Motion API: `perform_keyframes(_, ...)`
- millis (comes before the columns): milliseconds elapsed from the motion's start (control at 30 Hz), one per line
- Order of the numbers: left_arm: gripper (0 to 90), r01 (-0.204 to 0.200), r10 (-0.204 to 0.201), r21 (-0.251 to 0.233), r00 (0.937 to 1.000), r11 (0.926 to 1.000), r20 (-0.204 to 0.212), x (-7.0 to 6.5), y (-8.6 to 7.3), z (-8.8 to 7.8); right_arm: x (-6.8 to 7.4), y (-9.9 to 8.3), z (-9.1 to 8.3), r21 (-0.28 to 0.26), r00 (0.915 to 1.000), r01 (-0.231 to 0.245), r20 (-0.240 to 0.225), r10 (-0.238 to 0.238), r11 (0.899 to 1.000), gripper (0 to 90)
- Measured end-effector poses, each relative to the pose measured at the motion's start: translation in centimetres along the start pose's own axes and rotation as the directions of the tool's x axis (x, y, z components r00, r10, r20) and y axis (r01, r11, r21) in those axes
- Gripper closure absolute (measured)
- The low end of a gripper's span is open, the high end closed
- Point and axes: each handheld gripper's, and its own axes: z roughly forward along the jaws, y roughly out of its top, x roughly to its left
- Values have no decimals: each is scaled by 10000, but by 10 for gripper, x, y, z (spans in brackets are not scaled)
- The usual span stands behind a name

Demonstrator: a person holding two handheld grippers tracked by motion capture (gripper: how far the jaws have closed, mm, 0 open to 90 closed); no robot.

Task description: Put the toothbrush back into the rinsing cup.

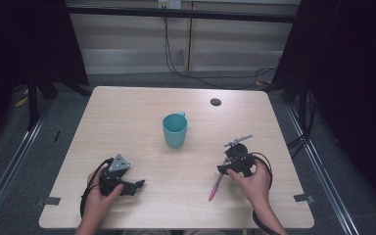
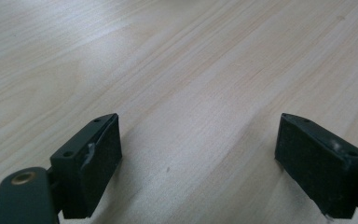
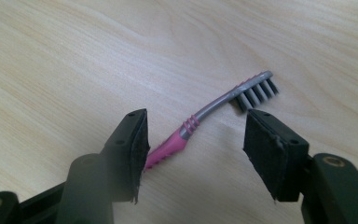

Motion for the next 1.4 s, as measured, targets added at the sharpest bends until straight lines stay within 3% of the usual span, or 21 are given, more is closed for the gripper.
perform_keyframes(300,142,4,-4,-2,10000,10000,0,0,0,0,3,0,6,336,9999,-125,-57,127,9994,430)
perform_keyframes(500,142,13,-13,-6,10000,10000,2,0,0,0,4,0,10,560,9993,-345,-117,352,9978,490)
perform_keyframes(767,142,-33,33,3,10000,10000,-15,0,0,0,5,-1,14,744,9995,-314,-4,315,9967,520)
perform_keyframes(1200,142,-39,39,4,10000,10000,-18,0,0,0,4,-1,13,770,9989,-312,377,284,9965,747)
perform_keyframes(1400,142,7,-7,-6,10000,10000,2,0,0,0,5,3,14,909,9990,-215,414,178,9956,799)
